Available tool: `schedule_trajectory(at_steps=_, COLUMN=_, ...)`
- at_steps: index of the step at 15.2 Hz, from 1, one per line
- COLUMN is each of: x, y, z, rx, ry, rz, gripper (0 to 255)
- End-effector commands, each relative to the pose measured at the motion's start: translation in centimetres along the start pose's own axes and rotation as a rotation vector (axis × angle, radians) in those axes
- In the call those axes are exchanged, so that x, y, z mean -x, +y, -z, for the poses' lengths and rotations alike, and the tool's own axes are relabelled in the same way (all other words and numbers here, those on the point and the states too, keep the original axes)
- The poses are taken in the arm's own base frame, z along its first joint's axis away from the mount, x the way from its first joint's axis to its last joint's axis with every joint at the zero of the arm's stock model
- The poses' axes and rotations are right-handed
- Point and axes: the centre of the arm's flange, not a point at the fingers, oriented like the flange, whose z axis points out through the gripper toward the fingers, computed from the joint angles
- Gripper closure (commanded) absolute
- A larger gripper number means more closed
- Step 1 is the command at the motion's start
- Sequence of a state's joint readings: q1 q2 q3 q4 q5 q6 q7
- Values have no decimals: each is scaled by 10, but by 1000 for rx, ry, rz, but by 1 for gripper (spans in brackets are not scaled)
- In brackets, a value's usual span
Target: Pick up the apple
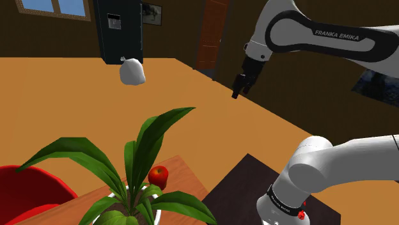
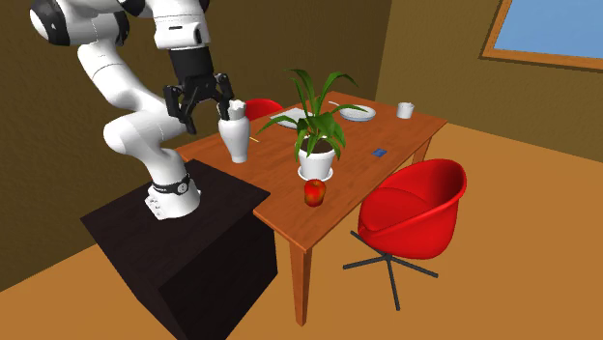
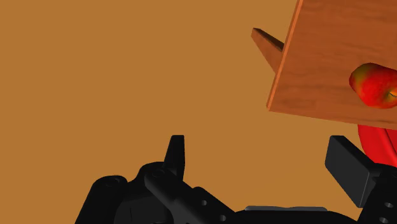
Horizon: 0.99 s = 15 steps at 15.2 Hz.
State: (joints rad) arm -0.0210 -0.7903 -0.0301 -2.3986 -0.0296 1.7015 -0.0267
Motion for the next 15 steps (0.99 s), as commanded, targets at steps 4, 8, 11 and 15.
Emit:
schedule_trajectory(at_steps=4, x=-6, y=-33, z=-24, rx=13, ry=-16, rz=-15, gripper=0)
schedule_trajectory(at_steps=8, x=-14, y=-76, z=-58, rx=30, ry=-37, rz=-36, gripper=0)
schedule_trajectory(at_steps=11, x=-20, y=-108, z=-84, rx=43, ry=-52, rz=-51, gripper=0)
schedule_trajectory(at_steps=15, x=-28, y=-150, z=-119, rx=61, ry=-73, rz=-71, gripper=0)
